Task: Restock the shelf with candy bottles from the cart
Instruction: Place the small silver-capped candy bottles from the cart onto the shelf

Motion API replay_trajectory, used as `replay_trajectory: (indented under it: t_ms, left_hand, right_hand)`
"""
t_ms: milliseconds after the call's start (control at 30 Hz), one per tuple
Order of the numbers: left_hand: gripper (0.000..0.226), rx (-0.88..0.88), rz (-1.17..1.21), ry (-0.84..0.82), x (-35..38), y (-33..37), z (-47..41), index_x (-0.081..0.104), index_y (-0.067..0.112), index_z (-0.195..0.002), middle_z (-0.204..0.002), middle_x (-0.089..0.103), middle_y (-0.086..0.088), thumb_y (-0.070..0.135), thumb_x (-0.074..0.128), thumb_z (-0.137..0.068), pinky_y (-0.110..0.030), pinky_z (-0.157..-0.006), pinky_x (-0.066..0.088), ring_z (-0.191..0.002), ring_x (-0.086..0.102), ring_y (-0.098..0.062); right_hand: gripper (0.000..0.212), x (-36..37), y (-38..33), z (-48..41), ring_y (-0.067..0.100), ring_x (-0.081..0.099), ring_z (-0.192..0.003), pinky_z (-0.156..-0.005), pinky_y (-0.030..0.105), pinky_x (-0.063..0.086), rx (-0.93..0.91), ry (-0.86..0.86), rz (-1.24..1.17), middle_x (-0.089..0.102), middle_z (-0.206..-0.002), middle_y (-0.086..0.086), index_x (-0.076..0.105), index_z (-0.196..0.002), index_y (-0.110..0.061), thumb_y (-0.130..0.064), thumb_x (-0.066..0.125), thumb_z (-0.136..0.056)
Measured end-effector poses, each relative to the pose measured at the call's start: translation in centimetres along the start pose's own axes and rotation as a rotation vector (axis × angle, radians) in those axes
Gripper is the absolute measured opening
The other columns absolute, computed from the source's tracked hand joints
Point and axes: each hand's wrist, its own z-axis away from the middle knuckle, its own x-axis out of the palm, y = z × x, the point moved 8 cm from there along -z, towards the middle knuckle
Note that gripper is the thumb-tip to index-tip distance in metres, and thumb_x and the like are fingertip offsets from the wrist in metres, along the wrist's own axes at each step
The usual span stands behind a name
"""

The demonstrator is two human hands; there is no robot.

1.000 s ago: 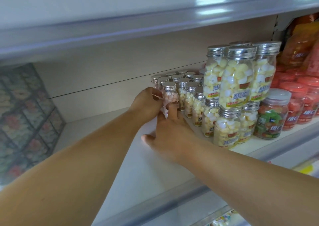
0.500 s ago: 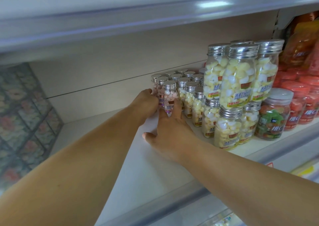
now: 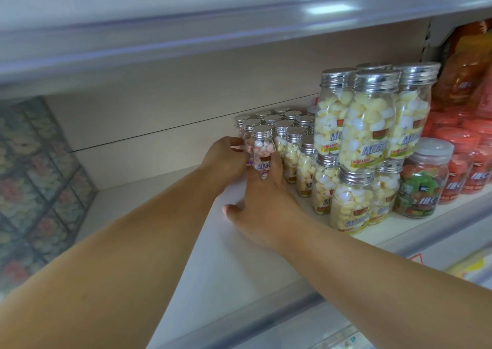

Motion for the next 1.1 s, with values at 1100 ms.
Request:
replay_trajectory:
  t_ms: [1100]
  left_hand:
    - [0.037, 0.356, -0.383, 0.084, -1.5, 5.2, -2.0, 0.056, 0.025, -0.134, -0.086, 0.052, 0.011, 0.02, 0.059, -0.097, -0.001, -0.045, 0.031, -0.069, 0.048, -0.002]
  right_hand:
    - [0.077, 0.0, 0.3, -0.1, 0.032, 0.014, -0.149, -0.115, 0.035, 0.031, -0.002, 0.061, -0.004, -0.024, -0.159, 0.012, 0.017, -0.153, -0.016, -0.044, 0.057, -0.093]
